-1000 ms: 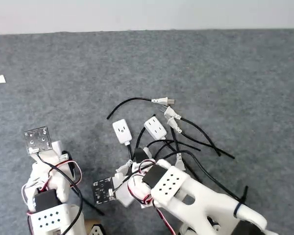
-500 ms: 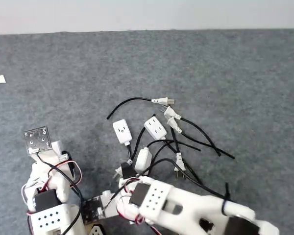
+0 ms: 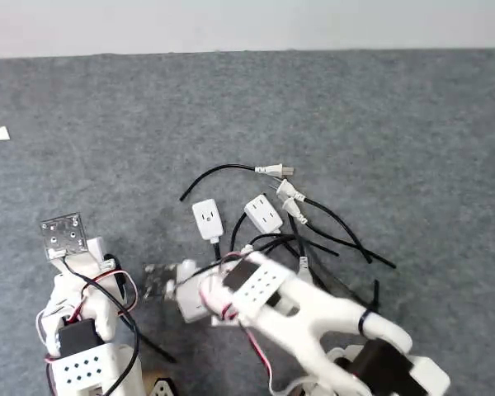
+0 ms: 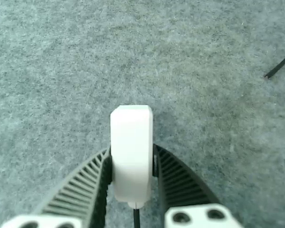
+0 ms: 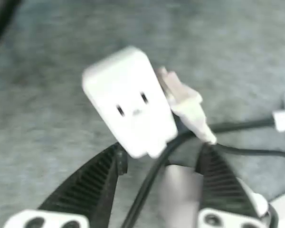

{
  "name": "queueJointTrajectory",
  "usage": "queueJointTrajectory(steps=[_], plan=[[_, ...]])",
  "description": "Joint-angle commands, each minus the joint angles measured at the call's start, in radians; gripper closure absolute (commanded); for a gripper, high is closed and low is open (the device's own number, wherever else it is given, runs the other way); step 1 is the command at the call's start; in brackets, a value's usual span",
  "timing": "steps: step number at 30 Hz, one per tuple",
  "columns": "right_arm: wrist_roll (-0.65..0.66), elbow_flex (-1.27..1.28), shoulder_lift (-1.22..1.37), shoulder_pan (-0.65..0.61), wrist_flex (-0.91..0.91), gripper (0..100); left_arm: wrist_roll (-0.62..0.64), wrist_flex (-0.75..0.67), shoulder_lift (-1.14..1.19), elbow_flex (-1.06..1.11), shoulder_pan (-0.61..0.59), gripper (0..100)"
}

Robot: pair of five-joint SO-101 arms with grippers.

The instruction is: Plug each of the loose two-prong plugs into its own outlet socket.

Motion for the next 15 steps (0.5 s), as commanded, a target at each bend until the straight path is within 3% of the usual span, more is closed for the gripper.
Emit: queueJointTrajectory(steps=[1,6,11,15], plan=[[-0.021,-0.078,-0.002,0.113,-0.013,87.4,-0.009,-0.025,-0.009,-0.015,0.009,98],[-0.167,-0.183,0.01,0.286,-0.022,98.8,-0.009,-0.025,-0.009,-0.015,0.009,98],[-0.169,-0.203,0.01,0.401,-0.065,98.2,-0.009,-0.025,-0.009,-0.015,0.009,98],[-0.173,-0.21,-0.005,0.357,0.018,91.4,-0.009,-0.025,-0.009,-0.015,0.009,98]])
